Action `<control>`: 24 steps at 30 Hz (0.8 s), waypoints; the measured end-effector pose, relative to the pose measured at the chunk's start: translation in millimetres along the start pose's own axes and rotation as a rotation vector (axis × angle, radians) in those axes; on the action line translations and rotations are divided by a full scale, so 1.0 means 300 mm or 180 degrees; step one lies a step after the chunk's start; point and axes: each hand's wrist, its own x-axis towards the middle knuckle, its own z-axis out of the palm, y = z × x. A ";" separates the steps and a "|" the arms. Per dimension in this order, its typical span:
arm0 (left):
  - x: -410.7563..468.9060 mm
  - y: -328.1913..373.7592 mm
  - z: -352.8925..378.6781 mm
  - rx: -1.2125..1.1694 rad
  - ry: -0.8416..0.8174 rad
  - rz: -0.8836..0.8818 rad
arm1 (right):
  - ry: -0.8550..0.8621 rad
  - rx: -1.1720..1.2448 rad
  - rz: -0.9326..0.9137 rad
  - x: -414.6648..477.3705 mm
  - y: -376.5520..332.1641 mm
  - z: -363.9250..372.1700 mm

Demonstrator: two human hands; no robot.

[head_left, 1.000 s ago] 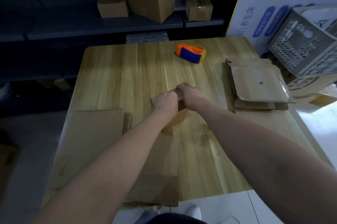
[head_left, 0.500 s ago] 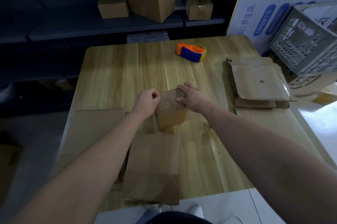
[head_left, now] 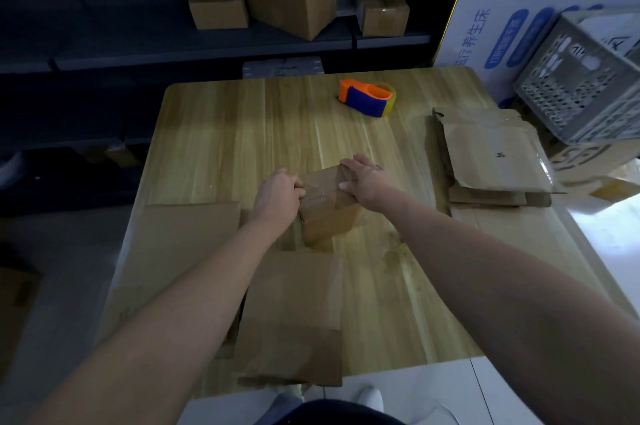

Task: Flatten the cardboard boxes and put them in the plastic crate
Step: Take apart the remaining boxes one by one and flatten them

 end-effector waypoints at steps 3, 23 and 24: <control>0.004 0.011 -0.006 -0.0205 0.0046 -0.0231 | 0.0004 -0.0011 0.0009 -0.002 -0.003 -0.002; 0.007 -0.026 -0.021 -0.0634 -0.0094 -0.0133 | -0.0018 -0.0093 0.0091 -0.015 -0.052 -0.019; 0.006 -0.027 -0.018 -0.0594 -0.0068 -0.0123 | -0.0014 -0.0103 0.0089 -0.016 -0.054 -0.020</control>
